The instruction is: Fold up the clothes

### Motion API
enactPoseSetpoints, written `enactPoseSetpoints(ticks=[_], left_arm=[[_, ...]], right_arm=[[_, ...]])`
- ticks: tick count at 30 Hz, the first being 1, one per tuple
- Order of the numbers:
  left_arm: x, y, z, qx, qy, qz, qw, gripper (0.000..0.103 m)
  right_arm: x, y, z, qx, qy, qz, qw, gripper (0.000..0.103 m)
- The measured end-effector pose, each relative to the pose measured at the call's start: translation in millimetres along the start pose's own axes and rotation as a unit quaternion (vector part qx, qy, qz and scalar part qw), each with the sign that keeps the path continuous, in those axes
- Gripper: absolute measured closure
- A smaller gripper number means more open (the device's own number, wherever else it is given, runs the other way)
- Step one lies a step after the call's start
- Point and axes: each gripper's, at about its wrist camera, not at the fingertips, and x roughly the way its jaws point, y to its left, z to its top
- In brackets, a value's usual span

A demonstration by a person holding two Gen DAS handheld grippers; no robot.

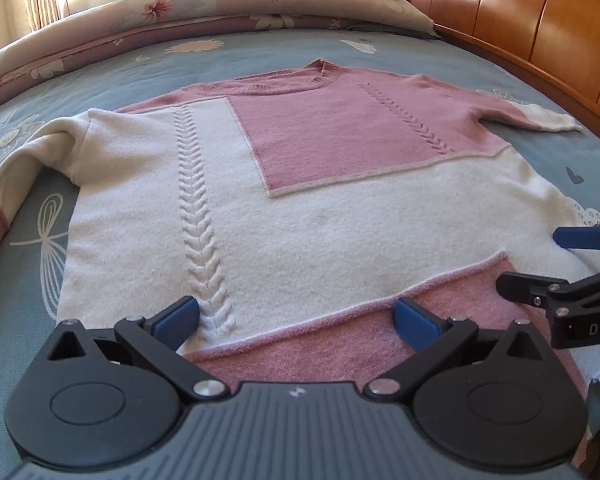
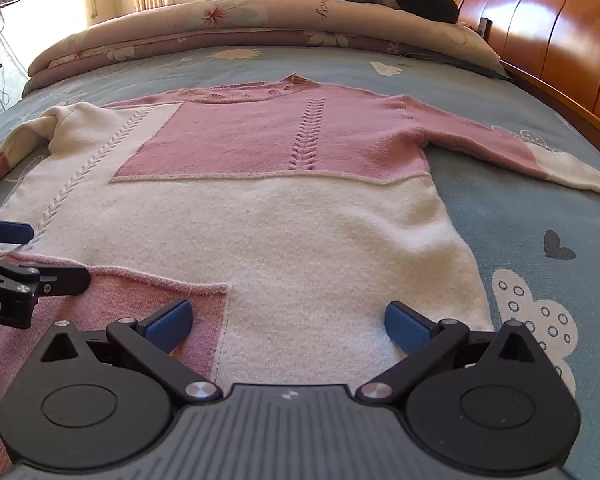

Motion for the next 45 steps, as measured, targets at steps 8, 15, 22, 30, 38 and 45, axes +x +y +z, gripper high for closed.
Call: enactPoseSetpoints(ticks=[8, 15, 22, 30, 38, 45], left_arm=[[-27, -11, -30, -0.014, -0.015, 0.032, 0.9993, 0.000], [-38, -19, -25, 0.007, -0.010, 0.037, 0.9992, 0.001], [-14, -28, 4, -0.036, -0.003, 0.028, 0.9990, 0.001], [-22, -31, -25, -0.051, -0.011, 0.038, 0.9979, 0.001], [-43, -33, -45, -0.044, -0.009, 0.056, 0.9974, 0.001], [-33, -31, -16, -0.082, -0.015, 0.064, 0.9945, 0.001]], right_arm=[[-26, -14, -35, -0.033, -0.060, 0.043, 0.997, 0.000], [-28, -14, -42, -0.030, -0.087, 0.041, 0.995, 0.000], [-28, -13, -43, -0.035, -0.087, 0.039, 0.995, 0.000], [-28, -12, -45, -0.037, -0.091, 0.035, 0.995, 0.000], [-29, -13, -46, -0.044, -0.092, 0.037, 0.994, 0.000], [-31, -14, -48, -0.049, -0.090, 0.039, 0.994, 0.000]])
